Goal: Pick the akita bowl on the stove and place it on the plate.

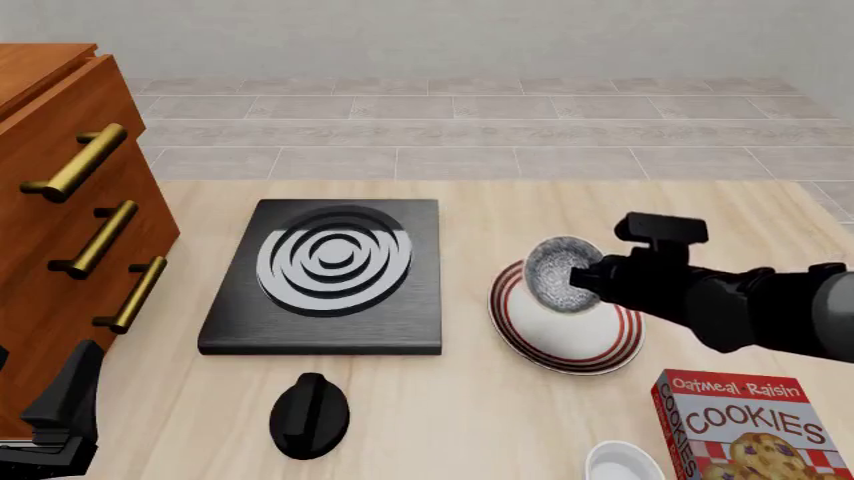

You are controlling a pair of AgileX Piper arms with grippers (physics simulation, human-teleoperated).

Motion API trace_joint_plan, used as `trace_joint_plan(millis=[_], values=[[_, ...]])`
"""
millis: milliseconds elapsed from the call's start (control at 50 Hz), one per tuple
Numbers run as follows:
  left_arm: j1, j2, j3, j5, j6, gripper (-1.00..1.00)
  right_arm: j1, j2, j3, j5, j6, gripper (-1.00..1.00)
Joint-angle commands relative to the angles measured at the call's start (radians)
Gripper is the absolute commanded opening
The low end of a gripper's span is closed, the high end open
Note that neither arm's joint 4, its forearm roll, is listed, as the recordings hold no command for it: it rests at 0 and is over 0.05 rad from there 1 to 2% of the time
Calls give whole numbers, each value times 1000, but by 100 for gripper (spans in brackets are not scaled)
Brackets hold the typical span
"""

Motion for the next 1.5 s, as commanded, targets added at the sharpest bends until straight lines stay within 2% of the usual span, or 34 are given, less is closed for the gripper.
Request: trace_joint_plan(millis=[20,1340,1360,1380,1400,1460,1500], values=[[0,0,0,0,0,100,-21,20,11,-22,-3,-100],[0,0,0,0,0,100,-32,180,42,-119,9,-100],[0,0,0,0,0,100,-25,171,44,-117,3,100],[0,0,0,0,0,100,-14,134,62,-134,28,100],[0,0,0,0,0,100,-26,149,46,-111,5,100],[0,0,0,0,0,100,-28,118,52,-111,2,100],[0,0,0,0,0,100,-51,83,53,-112,-23,100]])
